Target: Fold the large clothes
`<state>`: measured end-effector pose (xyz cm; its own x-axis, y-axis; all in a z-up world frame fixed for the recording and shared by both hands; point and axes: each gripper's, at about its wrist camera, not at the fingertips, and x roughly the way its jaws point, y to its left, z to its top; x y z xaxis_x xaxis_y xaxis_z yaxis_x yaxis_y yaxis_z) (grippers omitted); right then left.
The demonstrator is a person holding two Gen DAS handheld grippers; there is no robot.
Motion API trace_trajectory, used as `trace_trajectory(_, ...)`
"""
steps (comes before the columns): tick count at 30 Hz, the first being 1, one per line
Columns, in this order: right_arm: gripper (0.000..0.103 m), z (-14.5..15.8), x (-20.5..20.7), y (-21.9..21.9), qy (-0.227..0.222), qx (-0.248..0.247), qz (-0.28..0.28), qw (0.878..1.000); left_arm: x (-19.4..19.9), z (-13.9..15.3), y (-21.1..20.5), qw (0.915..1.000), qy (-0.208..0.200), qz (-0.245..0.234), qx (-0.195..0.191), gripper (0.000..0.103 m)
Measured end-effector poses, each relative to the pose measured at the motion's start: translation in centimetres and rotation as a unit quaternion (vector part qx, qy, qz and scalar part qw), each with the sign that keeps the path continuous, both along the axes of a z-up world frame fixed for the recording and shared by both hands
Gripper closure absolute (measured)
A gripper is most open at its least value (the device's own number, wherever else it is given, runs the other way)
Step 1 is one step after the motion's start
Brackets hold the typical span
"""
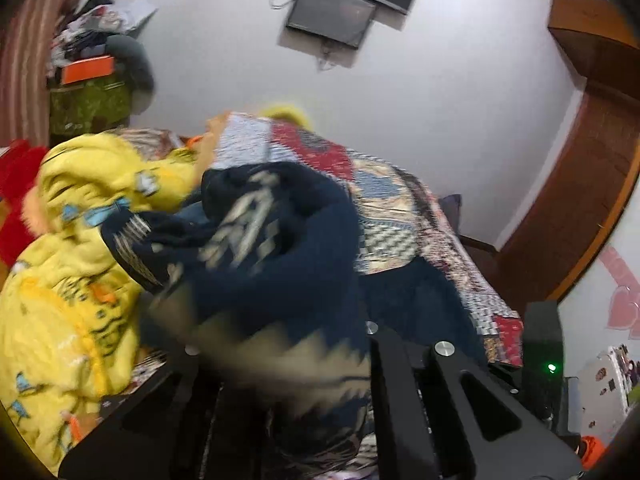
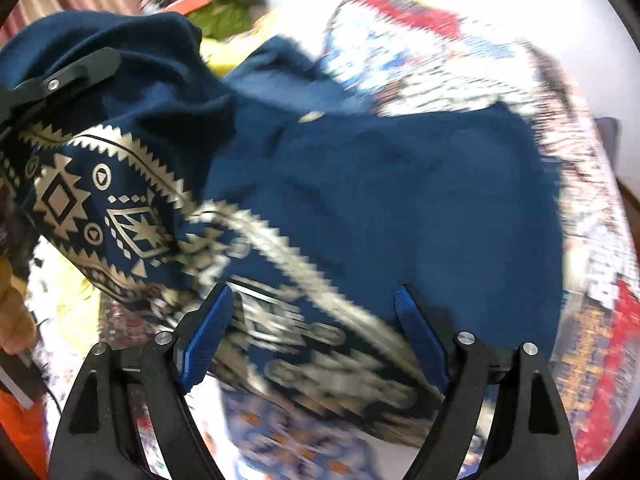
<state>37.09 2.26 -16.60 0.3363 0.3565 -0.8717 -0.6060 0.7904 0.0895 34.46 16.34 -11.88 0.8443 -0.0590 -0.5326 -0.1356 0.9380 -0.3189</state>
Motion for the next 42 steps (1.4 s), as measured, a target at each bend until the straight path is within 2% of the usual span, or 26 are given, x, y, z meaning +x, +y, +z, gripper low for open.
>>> trace_trajectory(4, 0.022, 1.8, 0.1, -6.8, -0.024, 0.006, -0.069, 0.997, 3.0, 1.4, -5.5, 0.9978, -0.006, -0.064, 0.016, 0.096)
trace_trajectory(7, 0.022, 2.5, 0.6, -11.7, -0.022, 0.013, -0.12, 0.992, 4.8, 1.3, -9.5, 0.9932, 0.002, -0.115, 0.013, 0.096)
trace_trajectory(13, 0.022, 2.8, 1.1, -19.0, -0.015, 0.016, -0.196, 0.98, 7.8, -1.9, -16.9, 0.9763, 0.067, -0.206, -0.008, 0.096)
trace_trajectory(15, 0.022, 3.0, 0.9, -20.3, -0.017, 0.013, -0.206, 0.978, 8.3, -3.4, -18.9, 0.9696, 0.099, -0.224, 0.006, 0.096)
trace_trajectory(20, 0.022, 3.8, -0.5, -22.4, -0.022, 0.023, -0.204, 0.978, 7.5, -6.2, -21.4, 0.9569, 0.14, -0.244, 0.074, 0.093)
trace_trajectory(22, 0.022, 4.2, -0.5, -22.6, -0.024, 0.025, -0.204, 0.978, 6.8, -6.6, -22.0, 0.9527, 0.142, -0.245, 0.109, 0.088)
trace_trajectory(24, 0.022, 4.9, -0.9, -23.1, -0.029, 0.03, -0.2, 0.979, 5.8, -6.5, -22.0, 0.9461, 0.137, -0.256, 0.144, 0.073)
trace_trajectory(26, 0.022, 5.6, -0.9, -22.8, -0.038, 0.037, -0.193, 0.98, 4.2, -6.2, -22.3, 0.9388, 0.132, -0.266, 0.175, 0.066)
trace_trajectory(27, 0.022, 6.0, -1.3, -22.8, -0.043, 0.04, -0.189, 0.98, 3.5, -6.1, -22.2, 0.9364, 0.129, -0.269, 0.185, 0.055)
trace_trajectory(28, 0.022, 6.5, -1.4, -22.5, -0.048, 0.044, -0.184, 0.981, 2.6, -5.8, -22.0, 0.9343, 0.125, -0.275, 0.189, 0.048)
trace_trajectory(29, 0.022, 6.8, -1.5, -22.2, -0.054, 0.048, -0.179, 0.981, 2.2, -5.5, -21.9, 0.9343, 0.122, -0.278, 0.187, 0.039)
trace_trajectory(33, 0.022, 8.5, -1.6, -20.3, -0.074, 0.069, -0.153, 0.983, -0.1, -3.4, -20.0, 0.9405, 0.104, -0.273, 0.174, 0.031)
trace_trajectory(35, 0.022, 9.1, -1.5, -18.9, -0.081, 0.079, -0.136, 0.984, -0.9, -2.4, -18.5, 0.947, 0.094, -0.26, 0.164, 0.028)
trace_trajectory(38, 0.022, 9.2, -1.1, -16.6, -0.083, 0.087, -0.112, 0.986, -1.2, -1.1, -15.7, 0.9583, 0.076, -0.224, 0.16, 0.017)
trace_trajectory(42, 0.022, 7.7, -0.2, -13.4, -0.061, 0.094, -0.081, 0.99, 0.1, -1.5, -12.1, 0.9676, 0.082, -0.172, 0.166, 0.016)
